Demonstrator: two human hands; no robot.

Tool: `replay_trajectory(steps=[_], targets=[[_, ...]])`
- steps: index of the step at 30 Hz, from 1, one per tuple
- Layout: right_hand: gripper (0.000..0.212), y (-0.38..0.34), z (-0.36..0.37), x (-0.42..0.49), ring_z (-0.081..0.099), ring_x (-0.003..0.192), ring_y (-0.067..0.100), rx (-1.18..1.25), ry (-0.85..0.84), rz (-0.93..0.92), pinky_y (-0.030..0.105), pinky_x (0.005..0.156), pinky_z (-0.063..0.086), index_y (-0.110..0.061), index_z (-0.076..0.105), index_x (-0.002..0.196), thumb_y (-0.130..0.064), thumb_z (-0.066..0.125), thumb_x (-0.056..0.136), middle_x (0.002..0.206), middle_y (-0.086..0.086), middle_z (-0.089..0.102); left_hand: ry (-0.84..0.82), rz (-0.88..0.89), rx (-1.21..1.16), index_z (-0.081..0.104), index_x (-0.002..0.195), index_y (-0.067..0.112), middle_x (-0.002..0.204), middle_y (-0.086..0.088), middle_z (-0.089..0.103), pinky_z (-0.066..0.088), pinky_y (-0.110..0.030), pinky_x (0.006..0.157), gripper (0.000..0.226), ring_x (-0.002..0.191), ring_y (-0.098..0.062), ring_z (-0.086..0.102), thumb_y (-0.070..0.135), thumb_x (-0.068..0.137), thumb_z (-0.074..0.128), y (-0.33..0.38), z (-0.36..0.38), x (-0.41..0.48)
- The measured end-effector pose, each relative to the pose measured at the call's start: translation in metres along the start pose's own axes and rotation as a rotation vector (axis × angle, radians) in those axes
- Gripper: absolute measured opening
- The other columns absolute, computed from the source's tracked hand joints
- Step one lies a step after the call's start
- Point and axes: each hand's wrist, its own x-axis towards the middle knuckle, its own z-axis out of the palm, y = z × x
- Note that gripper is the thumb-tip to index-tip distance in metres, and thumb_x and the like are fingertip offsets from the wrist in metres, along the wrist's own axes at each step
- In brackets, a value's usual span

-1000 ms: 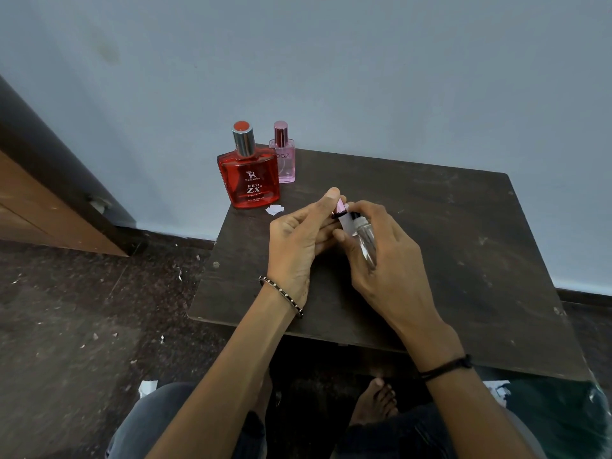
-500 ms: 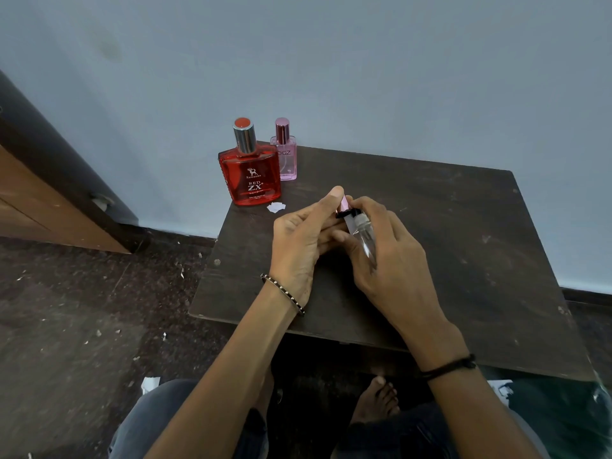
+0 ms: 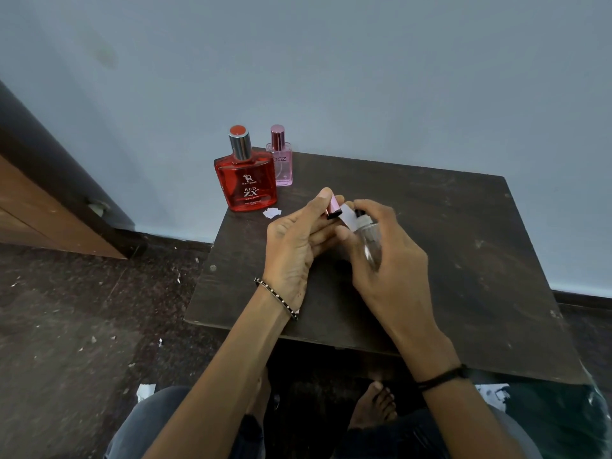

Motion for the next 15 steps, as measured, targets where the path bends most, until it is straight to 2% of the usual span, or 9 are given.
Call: replay_trajectory(steps=[1,3,5,7,9,11,13,15], targets=[[0.039,0.002,-0.004,0.001,0.063,0.086,0.001,0.028,0.032,0.009,0.010,0.076,0.049,-0.021,0.054,0.134,-0.040,0.061,0.101,0.105,-0.008,0.066,-0.014,0.002,-0.012,0.082,0.091,0.011,0.105,-0.016,0.079,0.062,-0.029,0.075,0.023,0.089,-0.022,0.078,0.028,0.095,0.068,0.000,0.000,0.000],[0.036,0.006,-0.011,0.002,0.060,0.081,-0.007,0.071,0.076,0.031,0.003,0.072,0.043,-0.021,0.054,0.134,-0.035,0.060,0.101,0.096,-0.012,0.062,-0.035,0.003,-0.027,0.081,0.097,0.009,0.108,-0.017,0.078,0.062,-0.032,0.079,0.024,0.100,-0.028,0.076,0.029,0.094,0.068,0.001,-0.001,0.000],[0.032,0.009,-0.017,0.002,0.058,0.069,0.000,0.133,0.086,0.061,0.007,0.064,0.044,-0.025,0.053,0.134,-0.029,0.057,0.103,0.086,-0.013,0.060,-0.032,0.001,-0.021,0.078,0.104,0.008,0.110,-0.016,0.078,0.063,-0.034,0.081,0.029,0.104,-0.027,0.075,0.033,0.091,0.070,0.001,0.000,-0.001],[0.033,0.010,-0.020,0.003,0.058,0.064,0.007,0.202,0.075,0.087,0.017,0.061,0.050,-0.029,0.051,0.134,-0.025,0.054,0.101,0.084,-0.012,0.060,-0.028,0.009,0.003,0.077,0.106,0.010,0.111,-0.013,0.078,0.063,-0.034,0.082,0.032,0.105,-0.026,0.075,0.035,0.089,0.070,0.000,0.000,-0.001],[0.037,0.010,-0.022,0.003,0.058,0.071,0.002,0.222,0.055,0.070,0.018,0.069,0.050,-0.027,0.052,0.135,-0.020,0.057,0.099,0.096,-0.011,0.063,-0.042,0.029,0.029,0.080,0.102,0.014,0.111,-0.011,0.078,0.062,-0.031,0.082,0.027,0.105,-0.024,0.075,0.036,0.089,0.070,0.000,0.000,-0.001],[0.040,0.009,-0.022,0.002,0.058,0.082,-0.004,0.194,0.048,0.018,0.009,0.078,0.045,-0.023,0.056,0.133,-0.012,0.063,0.095,0.108,-0.016,0.062,-0.060,0.046,0.050,0.082,0.098,0.019,0.111,-0.008,0.079,0.061,-0.029,0.081,0.022,0.106,-0.022,0.074,0.034,0.092,0.068,-0.001,0.000,-0.002],[0.039,0.008,-0.021,0.002,0.058,0.088,-0.006,0.188,0.053,-0.018,0.007,0.081,0.044,-0.019,0.059,0.130,-0.008,0.064,0.093,0.108,-0.020,0.059,-0.070,0.064,0.081,0.083,0.097,0.022,0.110,-0.005,0.079,0.061,-0.028,0.082,0.022,0.108,-0.020,0.074,0.034,0.092,0.066,-0.002,0.000,-0.001],[0.035,0.008,-0.020,0.003,0.059,0.093,-0.006,0.195,0.071,-0.047,0.010,0.084,0.046,-0.014,0.061,0.128,-0.010,0.063,0.094,0.111,-0.016,0.061,-0.081,0.091,0.117,0.083,0.097,0.025,0.110,-0.002,0.079,0.060,-0.027,0.082,0.021,0.109,-0.019,0.073,0.035,0.093,0.066,-0.003,-0.001,-0.001]])
